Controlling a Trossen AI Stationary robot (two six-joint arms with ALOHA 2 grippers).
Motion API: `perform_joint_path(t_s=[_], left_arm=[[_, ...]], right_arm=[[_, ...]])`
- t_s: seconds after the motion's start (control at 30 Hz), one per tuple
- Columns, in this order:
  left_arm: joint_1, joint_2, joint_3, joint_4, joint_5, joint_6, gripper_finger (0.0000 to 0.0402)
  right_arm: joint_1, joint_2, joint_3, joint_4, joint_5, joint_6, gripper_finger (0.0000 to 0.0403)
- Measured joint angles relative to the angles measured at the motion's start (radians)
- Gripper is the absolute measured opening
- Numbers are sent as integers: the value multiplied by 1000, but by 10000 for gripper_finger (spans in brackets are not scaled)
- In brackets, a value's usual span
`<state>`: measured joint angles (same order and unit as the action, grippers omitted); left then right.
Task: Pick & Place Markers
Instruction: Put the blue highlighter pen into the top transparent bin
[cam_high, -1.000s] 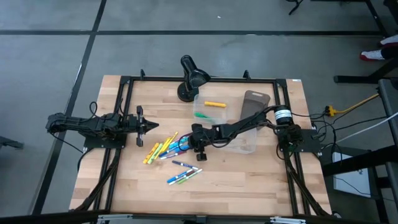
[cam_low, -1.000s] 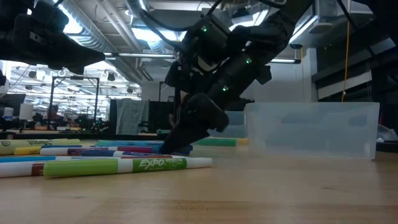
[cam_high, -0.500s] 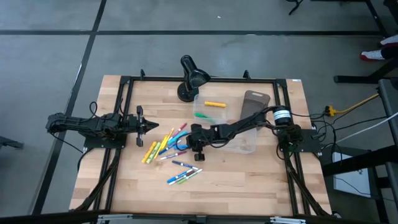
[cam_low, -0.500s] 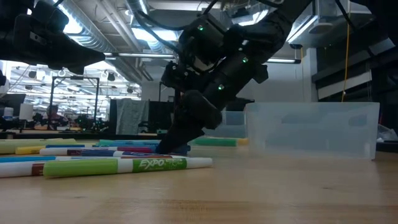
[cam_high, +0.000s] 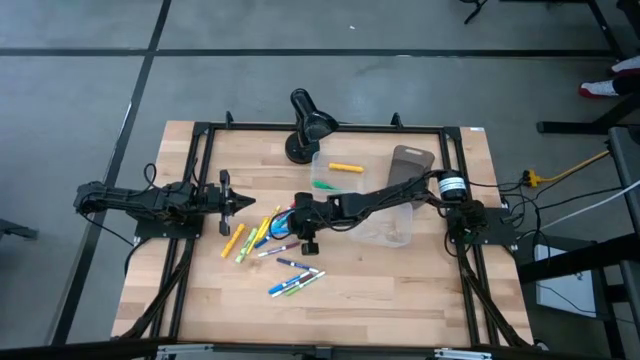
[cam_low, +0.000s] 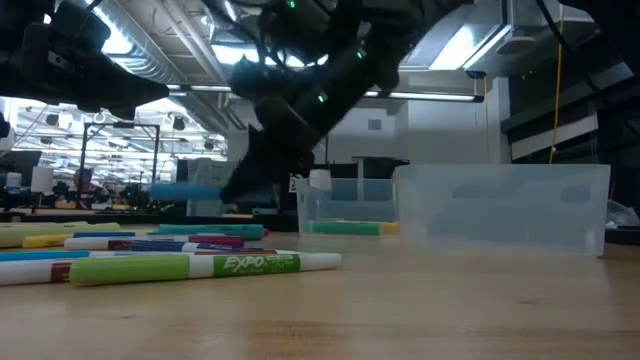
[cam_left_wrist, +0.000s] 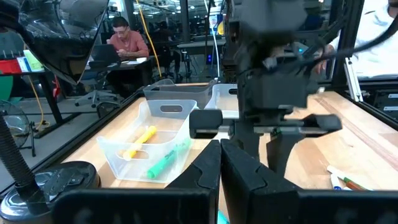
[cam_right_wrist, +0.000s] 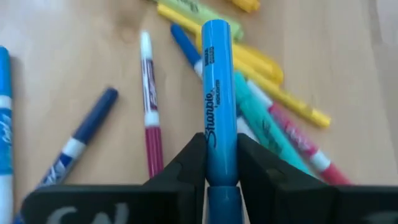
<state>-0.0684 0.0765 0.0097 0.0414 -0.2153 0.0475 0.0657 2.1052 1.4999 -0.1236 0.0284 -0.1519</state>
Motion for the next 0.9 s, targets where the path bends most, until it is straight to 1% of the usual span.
perform_joint_path(t_s=[0.2, 0.43, 0.63, 0.8, 0.9], left_arm=[[0, 0, 0, 0, 0, 0, 6], [0, 0, 0, 0, 0, 0, 6], [0, 0, 0, 0, 0, 0, 6], [0, 0, 0, 0, 0, 0, 6], [0, 0, 0, 0, 0, 0, 6]], right_arm=[[13, 0, 92, -92, 2, -49, 71], [36, -3, 225, -286, 6, -73, 76], [60, -5, 353, -445, 9, -121, 71], [70, -6, 469, -588, 52, -124, 74], [70, -6, 533, -682, 59, -118, 73]])
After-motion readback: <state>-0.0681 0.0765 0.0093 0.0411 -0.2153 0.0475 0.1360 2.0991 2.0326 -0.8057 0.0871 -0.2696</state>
